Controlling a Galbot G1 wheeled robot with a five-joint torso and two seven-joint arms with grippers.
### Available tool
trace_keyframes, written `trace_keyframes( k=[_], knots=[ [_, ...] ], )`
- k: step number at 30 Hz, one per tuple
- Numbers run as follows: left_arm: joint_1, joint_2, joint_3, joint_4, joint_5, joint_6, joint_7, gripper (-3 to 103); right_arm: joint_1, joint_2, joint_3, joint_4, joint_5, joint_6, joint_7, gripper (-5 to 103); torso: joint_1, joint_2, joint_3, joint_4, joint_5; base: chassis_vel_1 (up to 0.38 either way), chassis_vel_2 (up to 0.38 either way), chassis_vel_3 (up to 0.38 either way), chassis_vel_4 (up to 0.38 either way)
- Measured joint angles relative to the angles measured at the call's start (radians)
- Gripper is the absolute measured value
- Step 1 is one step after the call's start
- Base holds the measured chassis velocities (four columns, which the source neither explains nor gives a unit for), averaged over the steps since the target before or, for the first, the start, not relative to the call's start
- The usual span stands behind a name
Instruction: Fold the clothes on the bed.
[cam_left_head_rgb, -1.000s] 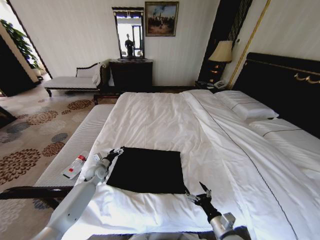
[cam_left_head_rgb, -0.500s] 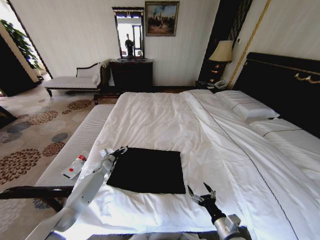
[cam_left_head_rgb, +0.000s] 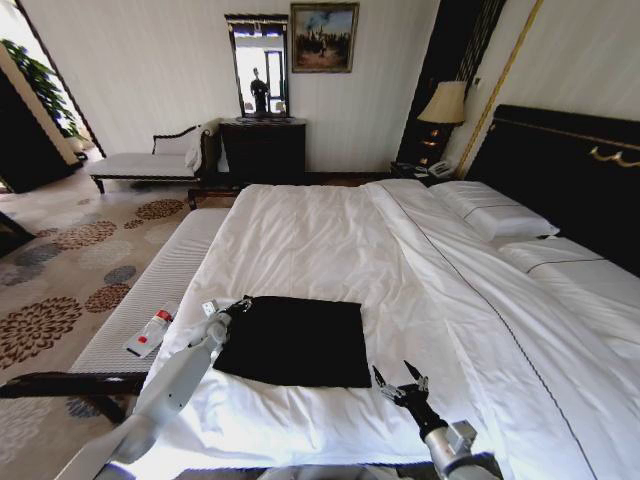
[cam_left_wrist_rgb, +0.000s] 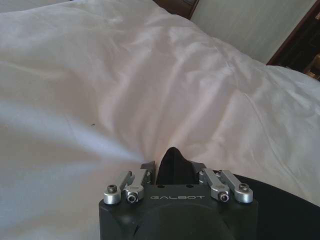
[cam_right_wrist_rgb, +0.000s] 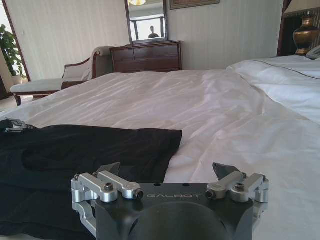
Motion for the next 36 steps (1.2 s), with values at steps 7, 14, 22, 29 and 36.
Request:
trace_keyframes(
  k=[7, 14, 22, 29, 36],
  knots=[
    [0.000, -0.002, 0.008, -0.005, 0.007, 0.000, 0.000, 14, -0.002, -0.004, 0.005, 0.009, 0.010, -0.004, 0.003, 100, 0.000, 0.000, 0.000, 0.0000, -0.0001, 0.000, 0.000, 0.000, 0.000],
    [0.012, 0.005, 0.008, -0.028, 0.012, -0.003, -0.003, 2, -0.004, 0.000, 0.004, 0.012, 0.011, -0.006, 0.006, 100, 0.000, 0.000, 0.000, -0.0001, -0.0001, 0.000, 0.000, 0.000, 0.000],
    [0.043, 0.051, 0.013, -0.110, 0.033, -0.018, -0.001, 2, 0.010, -0.012, -0.005, 0.012, 0.025, -0.012, 0.010, 100, 0.000, 0.000, 0.000, -0.0001, -0.0001, 0.000, 0.000, 0.000, 0.000],
    [0.049, 0.061, 0.016, -0.107, 0.047, -0.019, -0.001, 2, 0.009, -0.017, -0.011, 0.015, 0.026, -0.017, 0.010, 100, 0.000, 0.000, 0.000, -0.0001, -0.0001, 0.000, 0.000, 0.000, 0.000],
    [0.055, 0.060, 0.018, -0.114, 0.073, -0.018, -0.002, 2, -0.010, -0.018, 0.006, 0.023, 0.025, -0.017, 0.005, 100, 0.000, 0.000, 0.000, 0.0001, -0.0001, 0.000, 0.000, 0.000, 0.000]
  ],
)
